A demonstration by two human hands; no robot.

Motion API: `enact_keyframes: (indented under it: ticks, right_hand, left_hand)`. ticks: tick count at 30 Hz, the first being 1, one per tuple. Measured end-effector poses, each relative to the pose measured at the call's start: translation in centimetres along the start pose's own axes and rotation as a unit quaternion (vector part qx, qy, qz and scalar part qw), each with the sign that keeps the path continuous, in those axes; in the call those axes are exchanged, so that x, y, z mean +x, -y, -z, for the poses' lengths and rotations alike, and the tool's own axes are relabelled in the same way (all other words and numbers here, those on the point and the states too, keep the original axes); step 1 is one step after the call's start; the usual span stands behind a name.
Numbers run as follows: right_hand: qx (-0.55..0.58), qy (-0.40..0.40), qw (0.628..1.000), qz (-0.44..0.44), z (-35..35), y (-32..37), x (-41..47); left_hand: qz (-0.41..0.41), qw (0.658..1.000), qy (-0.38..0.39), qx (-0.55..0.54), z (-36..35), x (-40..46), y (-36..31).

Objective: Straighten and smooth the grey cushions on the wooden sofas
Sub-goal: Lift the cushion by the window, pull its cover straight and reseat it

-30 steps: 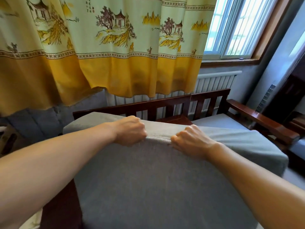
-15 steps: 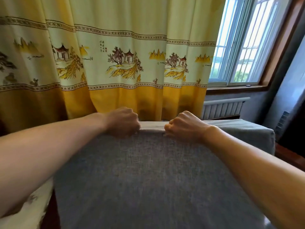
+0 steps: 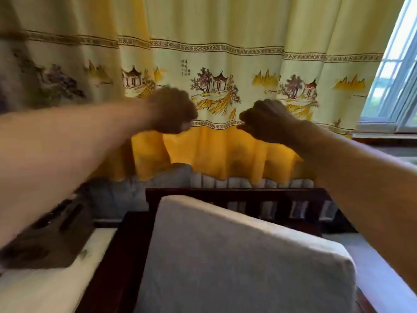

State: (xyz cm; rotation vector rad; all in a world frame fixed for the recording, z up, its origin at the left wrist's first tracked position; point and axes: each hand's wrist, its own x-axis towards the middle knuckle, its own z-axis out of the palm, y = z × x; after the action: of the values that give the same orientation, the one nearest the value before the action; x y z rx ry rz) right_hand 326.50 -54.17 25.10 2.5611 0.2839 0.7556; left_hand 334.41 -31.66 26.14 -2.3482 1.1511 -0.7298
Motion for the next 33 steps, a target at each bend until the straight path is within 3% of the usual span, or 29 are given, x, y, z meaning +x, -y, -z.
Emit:
enact_keyframes:
  ticks: [4,8,13,26,33]
  right_hand:
    - [0.04,0.111,0.99,0.08,-7.4,6.4,-3.7]
    - [0.075,0.081,0.992,0.067,-10.6,4.7,-3.7]
    - [0.109,0.087,0.988,0.063,-13.1,5.4,-4.3]
    - [0.069,0.228,0.97,-0.046,-18.1,4.4,-4.4]
    - [0.087,0.298,0.943,-0.123,-24.3,4.3,-6.5]
  left_hand:
    - [-0.092,0.985,0.121,-0.088,-6.0,-0.5,-10.4]
    - [-0.072,0.981,0.082,-0.16,-8.2,1.9,-10.1]
    - [-0.087,0.98,0.076,-0.163,-11.1,2.5,-11.0]
    - [-0.154,0.963,0.041,-0.217,-18.7,7.8,-11.3]
    - [-0.194,0.935,0.061,-0.291,-25.3,12.0,-15.5]
